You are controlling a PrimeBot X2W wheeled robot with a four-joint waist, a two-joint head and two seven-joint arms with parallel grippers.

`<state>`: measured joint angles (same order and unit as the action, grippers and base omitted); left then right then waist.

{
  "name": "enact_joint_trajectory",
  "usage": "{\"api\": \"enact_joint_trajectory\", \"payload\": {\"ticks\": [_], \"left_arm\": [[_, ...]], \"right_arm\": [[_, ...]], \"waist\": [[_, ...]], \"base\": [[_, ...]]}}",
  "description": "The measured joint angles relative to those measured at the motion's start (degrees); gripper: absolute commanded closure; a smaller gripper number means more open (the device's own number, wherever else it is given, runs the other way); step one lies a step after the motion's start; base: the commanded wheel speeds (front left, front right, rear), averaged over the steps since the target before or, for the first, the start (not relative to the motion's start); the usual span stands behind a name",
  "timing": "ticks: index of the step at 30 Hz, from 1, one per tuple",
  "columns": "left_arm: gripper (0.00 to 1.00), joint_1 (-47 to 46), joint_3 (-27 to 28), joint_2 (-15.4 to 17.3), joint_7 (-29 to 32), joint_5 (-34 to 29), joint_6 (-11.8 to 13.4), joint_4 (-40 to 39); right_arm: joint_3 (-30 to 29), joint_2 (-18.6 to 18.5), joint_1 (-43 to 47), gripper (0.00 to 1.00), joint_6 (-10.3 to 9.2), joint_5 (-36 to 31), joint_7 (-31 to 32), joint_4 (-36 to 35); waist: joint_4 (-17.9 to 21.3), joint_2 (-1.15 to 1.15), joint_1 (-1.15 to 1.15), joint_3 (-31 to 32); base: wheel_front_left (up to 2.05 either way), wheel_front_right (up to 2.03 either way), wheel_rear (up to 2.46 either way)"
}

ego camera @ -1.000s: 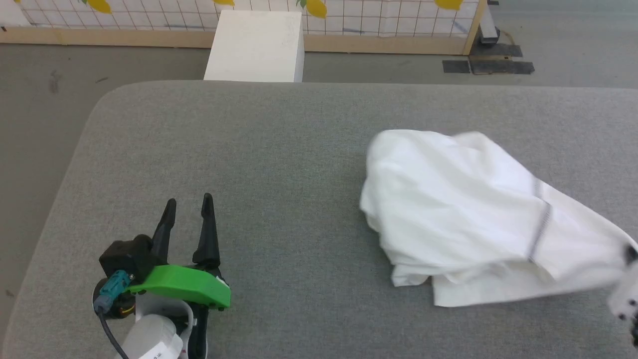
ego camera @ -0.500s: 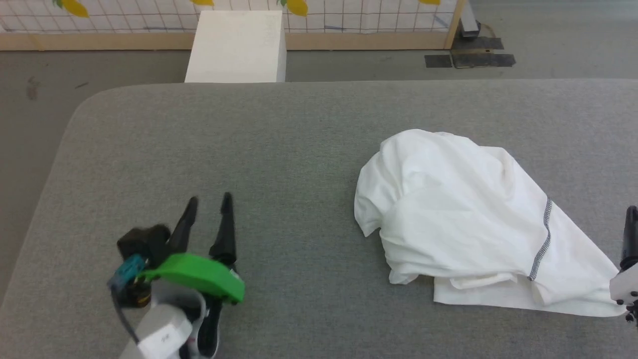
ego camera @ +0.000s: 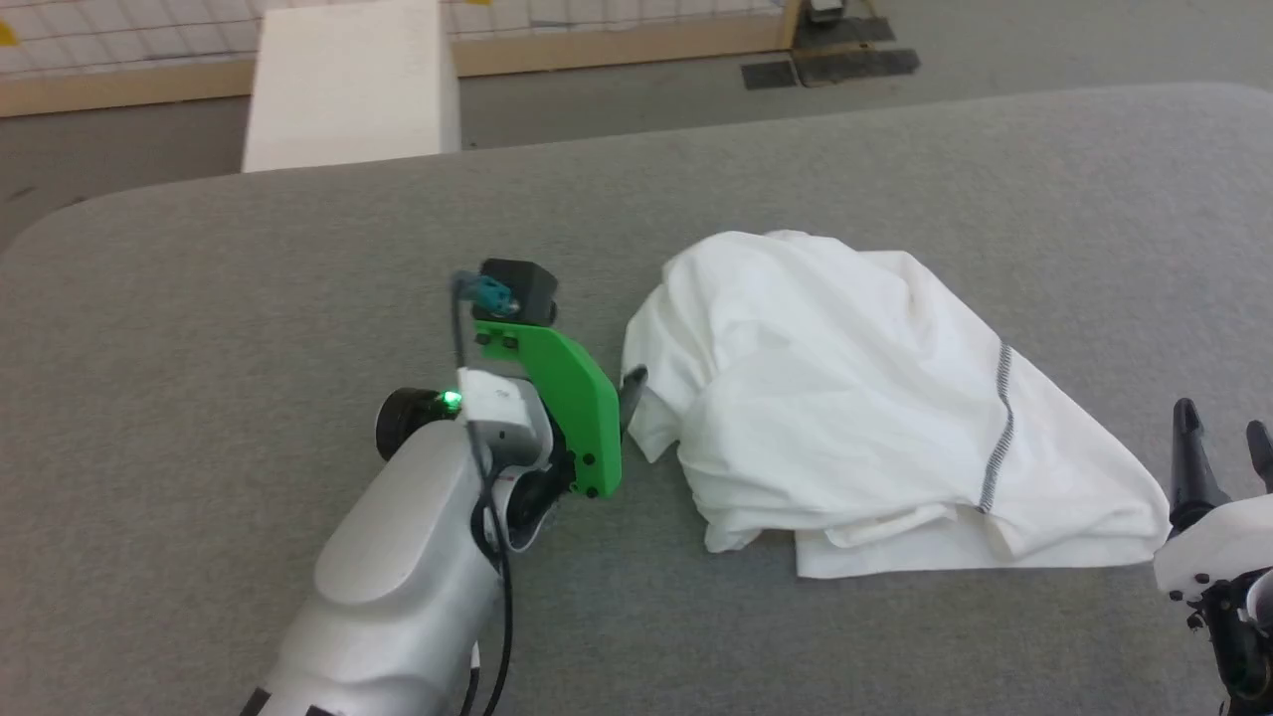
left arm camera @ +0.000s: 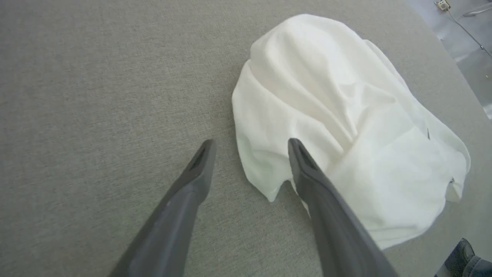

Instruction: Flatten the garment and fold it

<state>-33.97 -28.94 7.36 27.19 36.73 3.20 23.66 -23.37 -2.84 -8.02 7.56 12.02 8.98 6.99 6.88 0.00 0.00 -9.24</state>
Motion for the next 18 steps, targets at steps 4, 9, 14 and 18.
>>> {"api": "enact_joint_trajectory", "payload": {"ticks": [4,9,14,18], "left_arm": [[0.0,-1.4,-3.01,0.25,6.08,-1.3,0.38,3.61],[0.0,-1.38,-4.49,0.2,7.46,-2.08,0.36,5.68],[1.0,-1.3,-4.13,-0.21,4.35,-1.92,0.12,6.26],[1.0,-1.25,-1.35,-0.37,-1.79,-1.27,0.43,5.36]], "right_arm": [[0.15,0.0,-0.02,0.0,0.0,0.26,-0.56,0.71],[0.13,-0.01,-0.02,0.0,0.0,0.58,-1.42,1.38],[0.0,-0.02,-0.01,0.0,0.0,0.58,-1.54,1.76],[0.4,-0.02,-0.01,0.0,0.0,0.58,-1.77,1.89]], "waist": [[2.27,0.0,0.0,-1.3],[4.41,0.0,0.0,-2.93],[4.78,0.0,0.0,-4.0],[3.48,0.0,0.0,-3.93]], "base": [[0.0,0.0,0.0],[0.0,0.0,0.0],[0.0,0.0,0.0],[0.0,0.0,0.0]]}}
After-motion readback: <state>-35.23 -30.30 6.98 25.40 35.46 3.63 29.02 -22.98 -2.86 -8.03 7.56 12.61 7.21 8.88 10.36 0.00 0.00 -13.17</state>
